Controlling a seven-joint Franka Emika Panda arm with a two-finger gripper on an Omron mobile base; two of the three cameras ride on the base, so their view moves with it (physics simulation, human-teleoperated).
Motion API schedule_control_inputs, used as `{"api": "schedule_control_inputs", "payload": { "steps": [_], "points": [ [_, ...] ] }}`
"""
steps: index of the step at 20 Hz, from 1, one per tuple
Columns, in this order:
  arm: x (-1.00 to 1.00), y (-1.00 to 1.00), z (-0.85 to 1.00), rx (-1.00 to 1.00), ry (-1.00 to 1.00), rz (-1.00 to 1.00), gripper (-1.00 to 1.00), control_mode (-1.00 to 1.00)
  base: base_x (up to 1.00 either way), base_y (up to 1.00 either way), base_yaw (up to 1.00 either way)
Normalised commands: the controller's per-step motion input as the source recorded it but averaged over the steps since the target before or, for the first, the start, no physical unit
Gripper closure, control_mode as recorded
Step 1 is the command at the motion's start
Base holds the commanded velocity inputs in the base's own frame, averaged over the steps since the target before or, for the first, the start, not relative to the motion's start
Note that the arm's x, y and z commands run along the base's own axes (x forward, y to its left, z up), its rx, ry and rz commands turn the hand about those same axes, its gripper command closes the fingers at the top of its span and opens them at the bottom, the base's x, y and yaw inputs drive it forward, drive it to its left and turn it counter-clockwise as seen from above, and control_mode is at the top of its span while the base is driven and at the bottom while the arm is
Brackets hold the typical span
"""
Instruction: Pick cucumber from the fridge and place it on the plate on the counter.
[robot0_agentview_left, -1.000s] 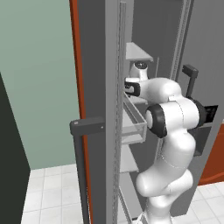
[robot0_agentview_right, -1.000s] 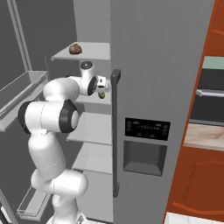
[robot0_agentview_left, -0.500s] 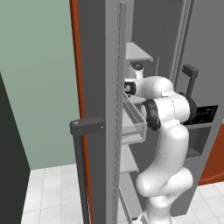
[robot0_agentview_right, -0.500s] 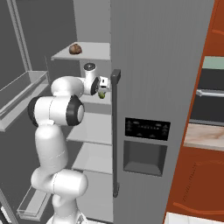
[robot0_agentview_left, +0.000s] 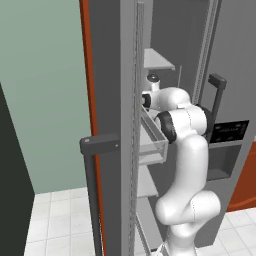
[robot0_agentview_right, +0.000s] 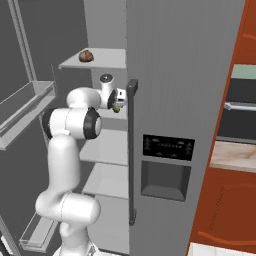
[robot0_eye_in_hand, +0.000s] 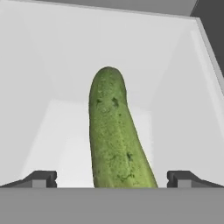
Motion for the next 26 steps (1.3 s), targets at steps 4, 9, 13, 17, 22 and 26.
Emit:
{"api": "schedule_control_inputs", "payload": {
  "steps": [4, 9, 13, 17, 22, 26],
  "points": [
    [0.43, -0.03, -0.18, 0.00, 0.00, 0.00, -1.00, -1.00, 0.00, 0.00, 0.00],
    [0.31, -0.01, -0.22, 0.00, 0.00, 0.00, -1.00, -1.00, 0.00, 0.00, 0.00],
    [0.01, 0.00, -0.44, 0.00, 0.07, 0.00, 1.00, -1.00, 0.00, 0.00, 0.00],
    [-0.37, 0.00, -0.74, 0.00, 0.21, -0.04, 1.00, -1.00, 0.00, 0.00, 0.00],
    [-0.64, 0.00, -0.86, 0.00, 0.21, -0.09, 1.00, -1.00, 0.00, 0.00, 0.00],
    [-0.59, 0.00, -0.76, 0.00, 0.13, -0.11, 1.00, -1.00, 0.00, 0.00, 0.00]
  ]
}}
